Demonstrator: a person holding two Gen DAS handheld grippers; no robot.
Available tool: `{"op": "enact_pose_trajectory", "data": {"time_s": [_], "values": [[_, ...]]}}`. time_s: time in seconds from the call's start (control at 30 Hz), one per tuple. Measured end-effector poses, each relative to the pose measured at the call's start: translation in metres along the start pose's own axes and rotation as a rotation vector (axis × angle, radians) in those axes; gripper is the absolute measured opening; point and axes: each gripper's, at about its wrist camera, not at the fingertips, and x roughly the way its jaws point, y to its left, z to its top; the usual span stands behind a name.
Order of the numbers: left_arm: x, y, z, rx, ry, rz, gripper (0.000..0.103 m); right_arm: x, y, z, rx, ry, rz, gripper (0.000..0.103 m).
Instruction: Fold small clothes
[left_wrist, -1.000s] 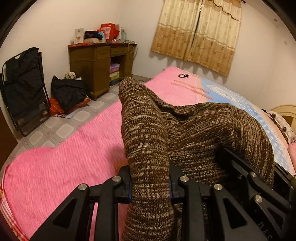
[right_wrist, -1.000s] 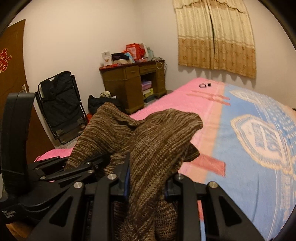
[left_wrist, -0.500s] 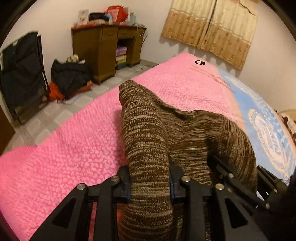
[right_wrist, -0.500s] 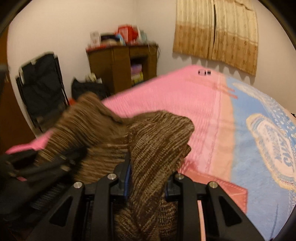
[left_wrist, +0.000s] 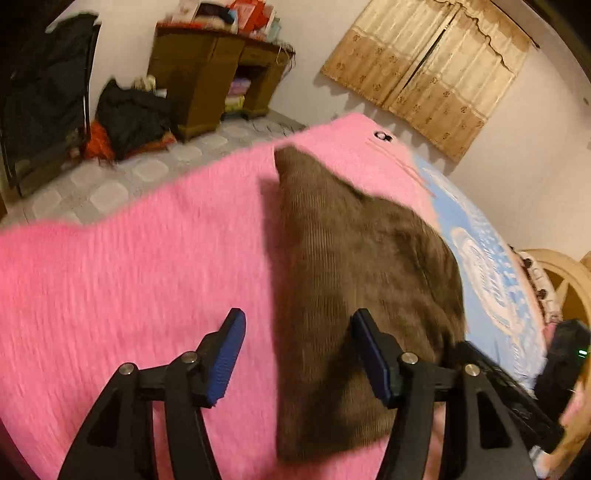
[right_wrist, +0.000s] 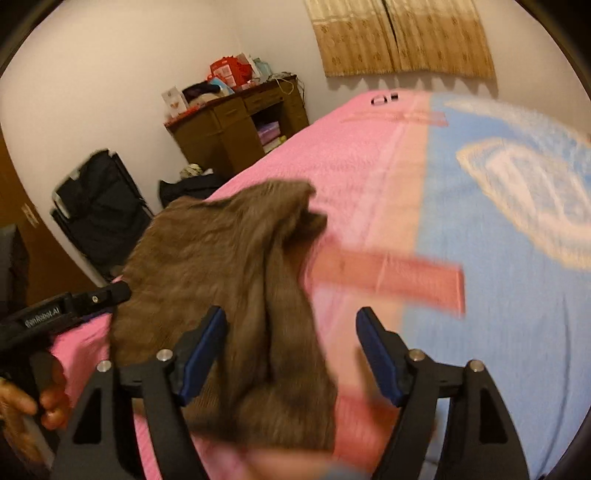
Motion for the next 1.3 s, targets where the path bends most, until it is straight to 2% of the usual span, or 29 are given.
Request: {"op": "enact_pose_trajectory", "data": {"time_s": [0.07,0.1,0.2,0.23,0.27,0.3,0.33,0.37,0.4,0.43,0.47,0.5,0.57,0.6,0.67,0.7,0.8,0.87,0.9,0.93,1.0,1.07,1.13,1.2,1.3], "values": [[0.002,0.003,-0.003,-0.043,0.011,-0.050,0.061,0.005,0.002,-0.012,0.010,0.041,0.030,0.076],[0.003,0.001,-0.004,-0.049,0.005,-0.054,0.061,0.010,0.005,-0.020,-0.003,0.074,0.031,0.076],[0.007,-0.010,-0.006,0.009,-0.013,-0.026,0.061,0.008,0.019,-0.025,-0.065,0.083,0.011,0.074],[0.012,-0.015,-0.006,0.021,-0.009,-0.017,0.061,0.008,0.023,-0.027,-0.074,0.090,0.004,0.062],[0.014,-0.017,-0.004,0.024,-0.006,-0.015,0.061,0.009,0.027,-0.029,-0.092,0.092,-0.038,0.047],[0.016,-0.020,-0.003,0.034,-0.003,-0.025,0.061,0.010,0.027,-0.029,-0.090,0.096,-0.061,0.042],[0.019,-0.024,-0.001,0.044,0.010,-0.049,0.054,0.008,0.024,-0.028,-0.054,0.104,-0.037,0.029],[0.022,-0.026,0.001,0.046,0.029,-0.061,0.044,0.006,0.016,-0.027,0.031,0.129,0.026,0.025],[0.021,-0.027,0.003,0.051,0.043,-0.051,0.029,0.005,0.006,-0.027,0.119,0.152,0.093,0.024],[0.019,-0.028,0.006,0.060,0.056,-0.048,0.023,0.004,-0.007,-0.029,0.245,0.178,0.195,0.021],[0.013,-0.026,0.006,0.064,0.066,-0.061,0.020,0.003,-0.017,-0.033,0.343,0.194,0.277,0.021],[0.007,-0.025,0.007,0.067,0.076,-0.075,0.018,0.003,-0.033,-0.040,0.488,0.211,0.401,0.021],[-0.004,-0.024,0.006,0.099,0.104,-0.098,0.017,0.003,-0.054,-0.057,0.684,0.231,0.569,0.020],[-0.007,-0.023,0.003,0.113,0.111,-0.092,0.017,0.003,-0.059,-0.064,0.713,0.246,0.582,0.020],[-0.006,-0.022,-0.004,0.169,0.126,-0.007,0.017,0.001,-0.063,-0.073,0.682,0.270,0.520,0.016],[-0.004,-0.022,-0.008,0.195,0.126,0.020,0.018,-0.003,-0.061,-0.074,0.632,0.253,0.513,0.016],[-0.013,-0.024,-0.017,0.262,0.082,0.068,0.022,-0.022,-0.039,-0.063,0.402,0.223,0.340,0.026],[-0.027,-0.025,-0.018,0.288,0.042,0.134,0.033,-0.046,-0.022,-0.057,0.225,0.158,0.177,0.029],[-0.033,-0.027,-0.016,0.291,0.006,0.180,0.043,-0.054,-0.018,-0.049,0.161,0.120,0.112,0.029],[-0.037,-0.030,-0.014,0.290,-0.028,0.201,0.044,-0.064,-0.013,-0.045,0.105,0.076,0.047,0.029],[-0.047,-0.040,-0.007,0.291,-0.124,0.174,0.044,-0.081,-0.001,-0.036,0.012,-0.027,-0.060,0.029],[-0.043,-0.051,0.000,0.290,-0.147,0.146,0.044,-0.082,0.010,-0.023,-0.045,-0.074,-0.069,0.029],[-0.025,-0.064,0.007,0.292,-0.154,0.153,0.044,-0.067,0.026,-0.013,-0.112,-0.076,-0.070,0.027],[-0.006,-0.069,0.004,0.305,-0.142,0.221,0.044,-0.043,0.040,-0.005,-0.166,-0.061,-0.074,0.025],[0.028,-0.061,0.001,0.294,-0.081,0.334,0.045,-0.016,0.051,-0.010,-0.230,-0.035,-0.114,0.022]]}}
